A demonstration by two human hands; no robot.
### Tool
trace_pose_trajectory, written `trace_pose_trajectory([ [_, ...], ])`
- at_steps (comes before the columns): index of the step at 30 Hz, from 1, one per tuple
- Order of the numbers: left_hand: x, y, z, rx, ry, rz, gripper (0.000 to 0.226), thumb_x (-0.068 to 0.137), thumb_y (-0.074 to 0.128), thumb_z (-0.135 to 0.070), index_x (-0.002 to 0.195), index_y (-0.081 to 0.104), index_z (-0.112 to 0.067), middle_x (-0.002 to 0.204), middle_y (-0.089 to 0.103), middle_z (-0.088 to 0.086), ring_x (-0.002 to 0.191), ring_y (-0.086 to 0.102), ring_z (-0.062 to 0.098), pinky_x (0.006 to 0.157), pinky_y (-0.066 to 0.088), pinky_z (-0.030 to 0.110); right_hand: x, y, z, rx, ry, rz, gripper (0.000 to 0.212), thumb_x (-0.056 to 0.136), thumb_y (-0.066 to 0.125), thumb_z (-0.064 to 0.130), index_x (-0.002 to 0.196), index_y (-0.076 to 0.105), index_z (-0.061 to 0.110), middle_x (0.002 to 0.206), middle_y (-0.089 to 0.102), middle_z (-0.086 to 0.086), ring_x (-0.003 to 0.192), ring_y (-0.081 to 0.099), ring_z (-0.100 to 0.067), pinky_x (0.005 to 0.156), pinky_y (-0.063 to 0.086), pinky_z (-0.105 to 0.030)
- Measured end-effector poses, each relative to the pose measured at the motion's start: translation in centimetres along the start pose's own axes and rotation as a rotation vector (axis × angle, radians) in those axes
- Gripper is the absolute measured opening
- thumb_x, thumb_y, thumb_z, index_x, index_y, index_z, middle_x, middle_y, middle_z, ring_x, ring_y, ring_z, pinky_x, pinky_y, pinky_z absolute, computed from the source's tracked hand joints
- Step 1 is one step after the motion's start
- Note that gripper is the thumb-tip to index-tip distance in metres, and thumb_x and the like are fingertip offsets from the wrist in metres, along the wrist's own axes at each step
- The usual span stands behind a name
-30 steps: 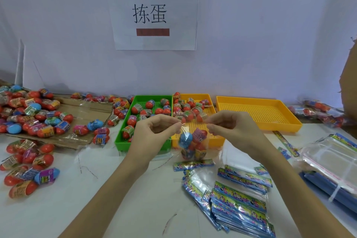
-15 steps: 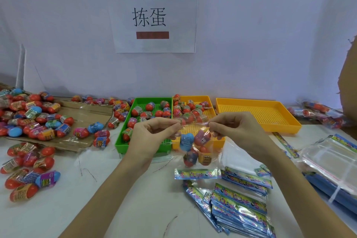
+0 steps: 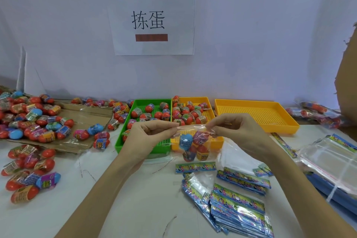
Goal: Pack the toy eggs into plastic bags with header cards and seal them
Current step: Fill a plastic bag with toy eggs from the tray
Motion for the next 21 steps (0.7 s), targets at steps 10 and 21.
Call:
trace_pose_trajectory([
  [10, -0.11, -0.35, 0.33, 0.163, 0.203, 0.015, 0.023, 0.087, 0.077, 0.003, 0.097, 0.085, -0.016, 0.097, 0.081, 0.004, 0.096, 0.077, 0.022, 0.087, 0.061, 0.025, -0.19, -0.22, 0.36, -0.119, -0.031, 0.050, 0.025, 0.094, 0.068, 0.001, 0.095, 0.084, 0.020, 0.098, 0.078, -0.004, 0.097, 0.073, -0.020, 0.087, 0.057, -0.025],
  [21, -0.09, -0.68, 0.34, 0.381, 0.245, 0.054, 0.031, 0.095, 0.063, 0.011, 0.102, 0.083, -0.012, 0.102, 0.078, -0.008, 0.101, 0.073, 0.013, 0.086, 0.058, 0.020, -0.06, 0.05, 0.38, -0.181, 0.011, 0.048, 0.035, 0.096, 0.059, -0.009, 0.096, 0.084, 0.016, 0.102, 0.075, -0.002, 0.099, 0.071, -0.021, 0.092, 0.059, -0.037],
])
Point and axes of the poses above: each hand's wrist, its own x-axis towards the middle knuckle, its own y-axis out of the palm, z = x × y, the point moved 1 cm from there along x, towards the middle knuckle
